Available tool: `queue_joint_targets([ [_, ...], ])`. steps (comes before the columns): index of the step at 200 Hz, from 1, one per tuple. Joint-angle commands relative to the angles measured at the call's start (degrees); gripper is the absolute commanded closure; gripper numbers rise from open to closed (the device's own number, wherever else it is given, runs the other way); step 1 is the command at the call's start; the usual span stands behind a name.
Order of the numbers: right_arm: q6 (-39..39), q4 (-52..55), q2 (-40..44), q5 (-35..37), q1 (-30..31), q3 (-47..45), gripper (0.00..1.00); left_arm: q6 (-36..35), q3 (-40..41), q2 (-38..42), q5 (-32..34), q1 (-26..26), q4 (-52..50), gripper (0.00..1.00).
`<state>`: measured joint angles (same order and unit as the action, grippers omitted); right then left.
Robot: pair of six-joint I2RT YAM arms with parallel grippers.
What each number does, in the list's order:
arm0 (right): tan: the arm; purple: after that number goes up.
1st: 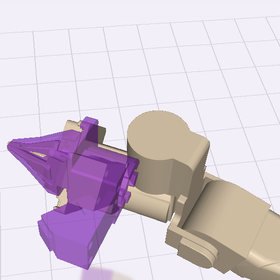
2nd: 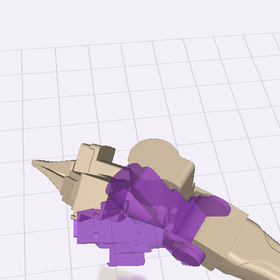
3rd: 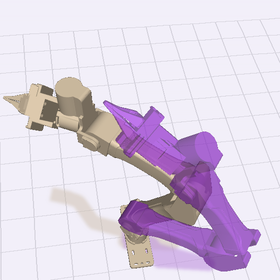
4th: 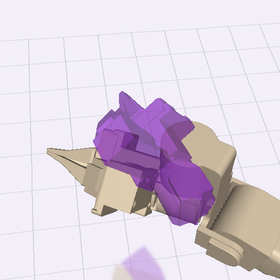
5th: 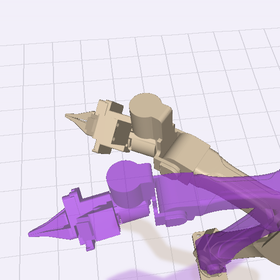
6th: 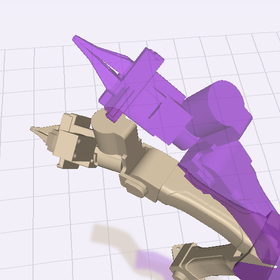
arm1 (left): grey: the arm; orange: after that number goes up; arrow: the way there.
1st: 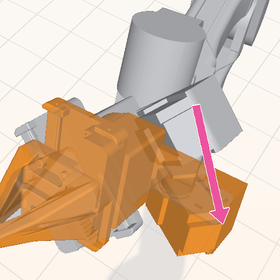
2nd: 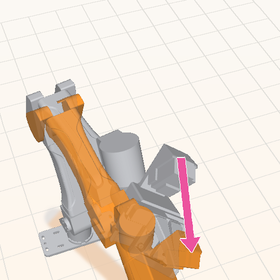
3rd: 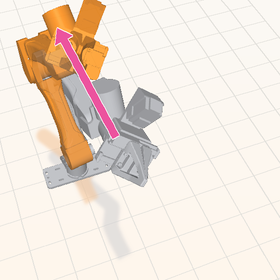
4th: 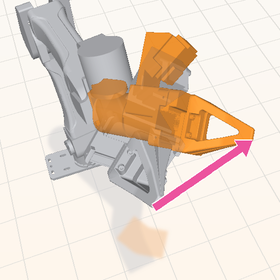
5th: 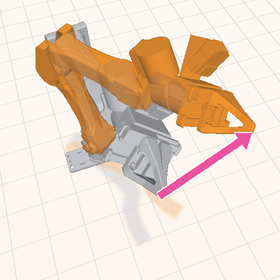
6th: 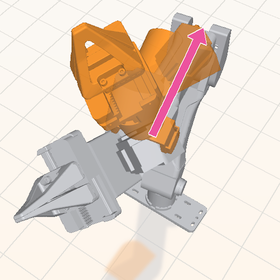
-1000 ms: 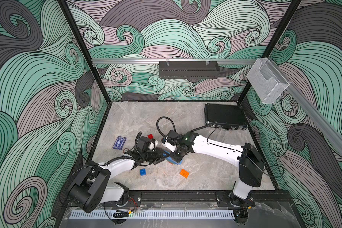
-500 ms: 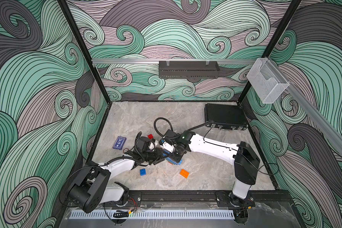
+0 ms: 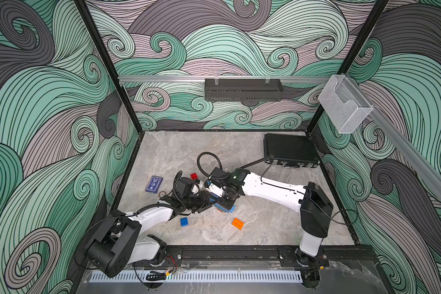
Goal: Assemble a heart with lego
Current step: Assemble the lego brick with the lego brick.
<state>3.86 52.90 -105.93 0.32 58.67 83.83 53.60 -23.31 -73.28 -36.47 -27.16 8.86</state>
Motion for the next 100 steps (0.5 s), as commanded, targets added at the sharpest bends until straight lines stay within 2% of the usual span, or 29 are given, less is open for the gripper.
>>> queue_joint_targets([
  [1, -0.6, 2.7, -6.1, 2.2, 0.0, -3.8, 0.76, 0.5, 1.2, 0.7, 1.9, -0.2, -4.6, 0.49],
  [35, -0.3, 2.7, -4.6, -0.8, 0.0, -1.9, 0.76, 1.7, -1.2, 6.6, 2.1, 0.3, -8.2, 0.44],
  [100, -0.1, 3.4, -2.6, -2.6, -0.3, 0.8, 0.72, 0.4, 0.3, 13.4, 4.5, 1.9, -18.3, 0.43],
])
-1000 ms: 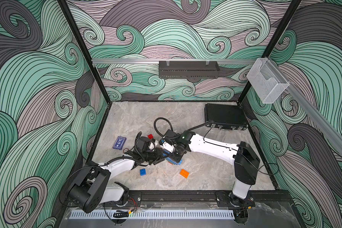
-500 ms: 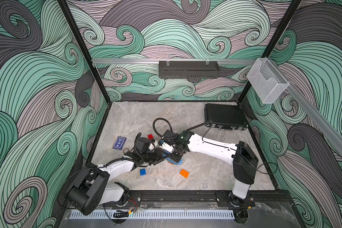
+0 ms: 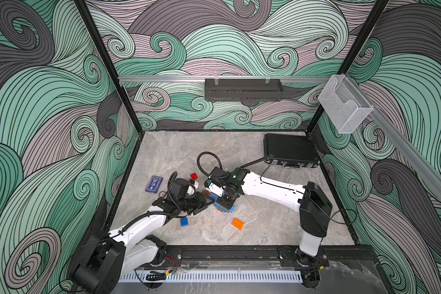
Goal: Assemble a heart with lego
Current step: Assemble the lego brick with the lego brick.
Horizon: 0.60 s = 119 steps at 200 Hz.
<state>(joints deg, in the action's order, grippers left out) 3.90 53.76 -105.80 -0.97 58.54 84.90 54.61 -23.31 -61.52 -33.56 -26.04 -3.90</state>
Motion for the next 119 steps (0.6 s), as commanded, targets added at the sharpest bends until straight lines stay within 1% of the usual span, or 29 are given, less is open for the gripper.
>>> queue_joint_targets([
  [1, -0.1, 2.6, -2.7, -1.4, -0.2, -0.2, 0.72, -0.6, 0.4, 1.7, 1.6, 0.8, -5.6, 0.43],
  [37, -0.2, 2.8, -1.5, -2.4, -0.2, 1.3, 0.61, -0.4, 1.5, 5.3, 2.2, 1.6, -7.2, 0.43],
  [66, -0.2, 3.0, -0.6, -3.4, -0.2, 3.2, 0.55, -0.4, 1.5, 6.0, 1.8, 1.9, -7.5, 0.43],
  [102, -0.8, 3.6, 1.4, -1.0, -0.2, 4.7, 0.44, -0.9, 1.8, 6.8, 1.6, 2.3, -8.0, 0.43],
  [119, -1.5, 3.6, 3.0, -0.2, -0.5, 4.3, 0.41, -1.2, 1.6, 6.9, 1.7, 2.7, -8.1, 0.43],
])
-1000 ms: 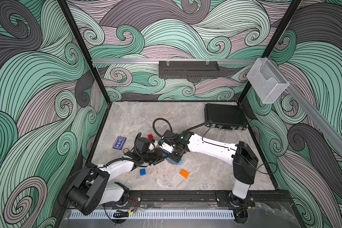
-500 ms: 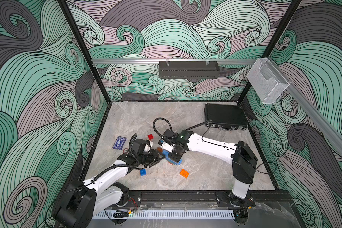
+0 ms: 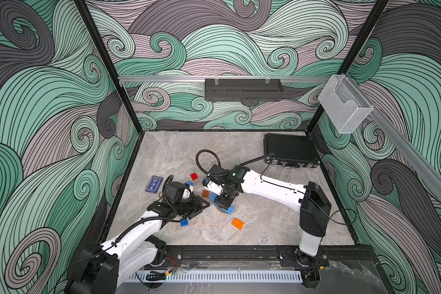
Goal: Assemble a heart with lego
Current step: Assemble the lego brick with the lego brick, then pick up the lego brick from the center of the board.
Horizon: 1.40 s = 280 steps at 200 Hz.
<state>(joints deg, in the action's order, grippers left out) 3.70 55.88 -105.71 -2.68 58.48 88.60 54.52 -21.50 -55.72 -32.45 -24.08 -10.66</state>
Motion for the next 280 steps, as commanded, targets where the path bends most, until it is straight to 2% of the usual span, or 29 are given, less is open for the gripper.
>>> queue_joint_targets([
  [1, -1.4, 1.5, 3.1, 1.5, -0.5, 0.6, 0.41, -1.1, -0.3, 1.1, 0.6, 0.7, -1.4, 0.43],
  [37, -5.3, 1.3, 7.5, 2.7, -3.4, -3.1, 0.40, -2.1, -1.8, 0.2, -0.2, 1.2, -1.6, 0.43],
  [58, -8.7, -0.6, 10.3, 4.8, -6.8, -8.5, 0.40, -2.7, -2.5, -0.3, -0.4, 1.5, -1.8, 0.44],
  [92, -13.2, -6.2, 15.4, 4.3, -13.8, -18.6, 0.40, -3.4, -3.5, -1.9, -0.7, 1.7, -1.7, 0.44],
  [151, -16.4, -12.2, 15.6, 5.0, -23.6, -29.0, 0.38, -3.9, -4.1, -5.5, -1.4, 2.0, 0.1, 0.44],
  [204, -14.1, -13.7, 11.5, 5.0, -28.7, -29.5, 0.38, -4.2, -4.4, -7.5, -2.2, 2.7, 1.0, 0.44],
  [280, -9.7, -15.2, 5.1, 5.4, -31.6, -26.1, 0.40, -4.5, -4.1, -7.7, -2.1, 3.3, 0.8, 0.44],
])
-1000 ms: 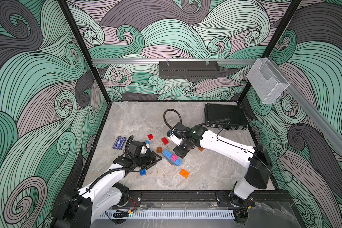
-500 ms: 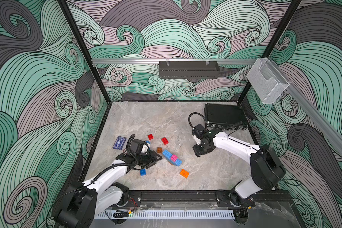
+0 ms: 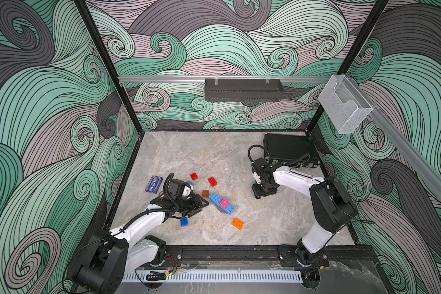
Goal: Assemble a heart with lego
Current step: Pick up the lego brick from the center of the board.
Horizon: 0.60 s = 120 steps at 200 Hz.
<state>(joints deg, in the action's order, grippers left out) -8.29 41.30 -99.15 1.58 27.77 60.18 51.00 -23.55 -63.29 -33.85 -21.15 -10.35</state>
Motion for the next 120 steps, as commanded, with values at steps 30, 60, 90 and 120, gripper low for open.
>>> queue_joint_targets([
  [30, 3.3, -0.7, -3.7, 1.2, -1.4, 3.9, 0.41, -1.2, -2.0, -0.1, -0.3, 0.6, 0.1, 0.44],
  [60, 3.6, -0.6, -5.0, 1.1, -1.5, 4.8, 0.41, -1.3, -2.1, -0.2, -0.1, 0.6, -0.1, 0.44],
  [90, 3.9, -0.7, -5.3, -0.9, -1.5, 5.2, 0.42, -1.4, -2.2, -0.4, -0.1, 0.6, -0.2, 0.44],
  [120, 3.6, -0.8, -3.5, -4.4, -1.4, 4.1, 0.45, -1.4, -2.0, -0.4, 0.0, 0.7, -0.4, 0.44],
])
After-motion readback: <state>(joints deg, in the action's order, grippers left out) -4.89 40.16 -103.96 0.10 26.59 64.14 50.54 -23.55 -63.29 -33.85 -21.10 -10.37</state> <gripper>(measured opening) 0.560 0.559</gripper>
